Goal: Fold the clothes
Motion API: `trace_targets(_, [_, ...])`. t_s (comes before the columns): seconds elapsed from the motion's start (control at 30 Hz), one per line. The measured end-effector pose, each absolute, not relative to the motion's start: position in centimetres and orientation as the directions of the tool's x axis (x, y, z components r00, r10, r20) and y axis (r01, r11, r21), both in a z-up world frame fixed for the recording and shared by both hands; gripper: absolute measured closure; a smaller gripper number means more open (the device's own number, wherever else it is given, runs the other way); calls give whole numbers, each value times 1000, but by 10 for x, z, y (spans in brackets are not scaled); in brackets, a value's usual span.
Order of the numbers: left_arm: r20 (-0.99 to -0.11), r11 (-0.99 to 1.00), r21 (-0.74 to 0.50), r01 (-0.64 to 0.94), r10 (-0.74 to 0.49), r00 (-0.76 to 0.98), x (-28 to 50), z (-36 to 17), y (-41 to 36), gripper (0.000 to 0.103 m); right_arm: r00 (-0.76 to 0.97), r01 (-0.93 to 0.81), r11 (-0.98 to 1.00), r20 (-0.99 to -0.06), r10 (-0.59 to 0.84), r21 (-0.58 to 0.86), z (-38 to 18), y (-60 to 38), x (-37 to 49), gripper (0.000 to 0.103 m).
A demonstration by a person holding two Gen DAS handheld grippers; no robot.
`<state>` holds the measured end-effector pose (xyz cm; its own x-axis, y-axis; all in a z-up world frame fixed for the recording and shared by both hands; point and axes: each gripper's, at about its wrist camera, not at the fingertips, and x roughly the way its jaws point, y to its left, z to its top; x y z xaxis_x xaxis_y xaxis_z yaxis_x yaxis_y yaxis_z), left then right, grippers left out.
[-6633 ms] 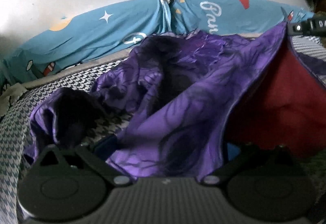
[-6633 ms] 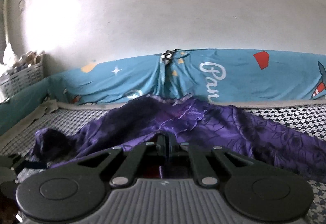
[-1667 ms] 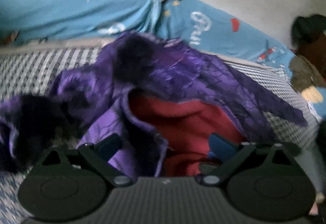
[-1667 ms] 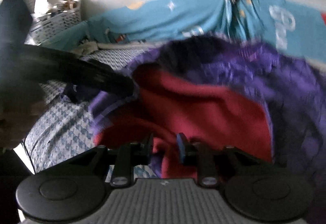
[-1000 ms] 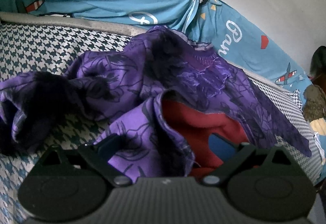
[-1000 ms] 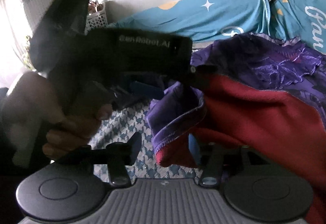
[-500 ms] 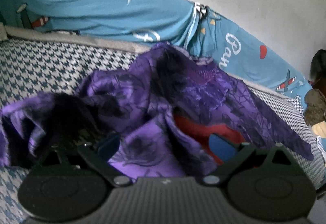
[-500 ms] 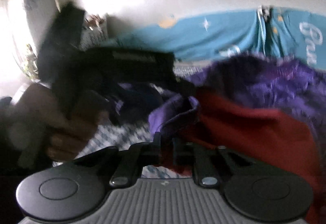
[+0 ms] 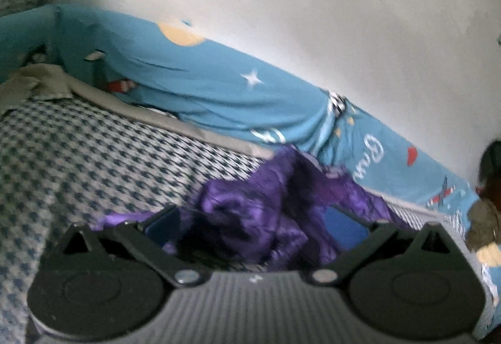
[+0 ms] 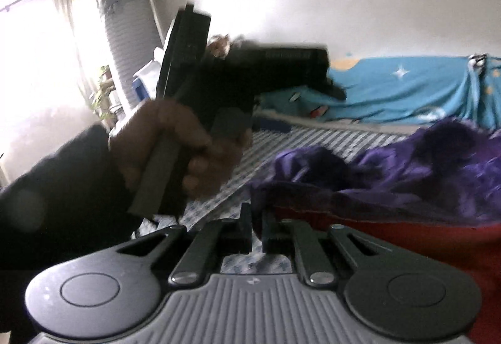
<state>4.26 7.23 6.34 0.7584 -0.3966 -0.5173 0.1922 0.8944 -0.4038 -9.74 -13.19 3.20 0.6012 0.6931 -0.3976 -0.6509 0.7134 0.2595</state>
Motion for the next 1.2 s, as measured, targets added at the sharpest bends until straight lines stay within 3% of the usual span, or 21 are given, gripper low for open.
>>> trace_targets(0.2, [-507,894,-420,154,-373,777,36,65,91,0,554,-674,693,-445,704,257,13,-97,-98,93])
trace_targets(0.33, [-503,893,-430,133,-359,786,32,65,101,0,512,-695,671,-477,714,258,7,-88,-100,73])
trace_targets(0.6, [-512,903,-406,140,-351,784,24,62,99,0,434,-696,659,-563,703,286,-6,-88,-99,61])
trace_targets(0.67, [-516,907,-391,158,-358,778,21,59,93,0,399,-703,647,-588,704,297,-9,-87,-99,51])
trace_targets(0.77, [-521,905,-388,174,-372,768,17,56,86,0,408,-713,660,-626,665,236,-11,-83,-106,50])
trace_targets(1.2, [-570,906,-360,222,-402,716,1,37,60,0,557,-590,780,-593,582,210,4,-139,-125,50])
